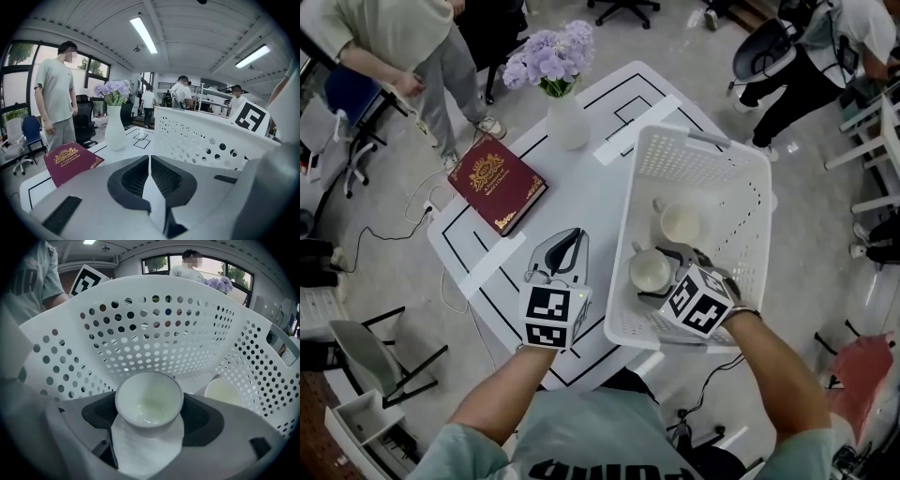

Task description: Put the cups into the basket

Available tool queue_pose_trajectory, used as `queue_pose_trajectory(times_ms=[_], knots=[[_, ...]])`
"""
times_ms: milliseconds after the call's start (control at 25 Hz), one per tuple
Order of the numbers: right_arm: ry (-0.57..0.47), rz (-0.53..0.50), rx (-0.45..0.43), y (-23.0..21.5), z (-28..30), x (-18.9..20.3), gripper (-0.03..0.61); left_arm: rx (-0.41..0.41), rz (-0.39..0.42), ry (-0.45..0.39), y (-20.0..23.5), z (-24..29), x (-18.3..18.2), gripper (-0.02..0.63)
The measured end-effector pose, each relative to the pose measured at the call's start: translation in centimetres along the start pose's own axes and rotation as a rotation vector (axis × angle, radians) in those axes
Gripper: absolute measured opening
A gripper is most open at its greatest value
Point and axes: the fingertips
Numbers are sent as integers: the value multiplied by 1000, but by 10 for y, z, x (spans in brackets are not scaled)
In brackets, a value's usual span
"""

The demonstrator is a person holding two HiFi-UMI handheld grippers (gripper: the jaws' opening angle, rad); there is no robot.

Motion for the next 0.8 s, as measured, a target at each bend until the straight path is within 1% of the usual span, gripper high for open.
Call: queue_pose_trajectory(times_ms=[320,600,680,800], knots=[[70,-27,-23,5,-1,11,390,6,10,0,-1,0,1,8],[101,-38,-33,7,0,16,390,9,10,2,-1,-2,0,8],[105,-39,-42,9,-3,15,390,13,11,1,-2,-3,-1,8],[80,-41,-42,8,-10,4,390,17,14,-3,-4,-4,-5,8]])
Point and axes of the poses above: the fingertips, and each gripper's own axes: z forward along the fingers, y to its left, x out of its underside, and after that the axes turned 15 degrees about -y, right-handed
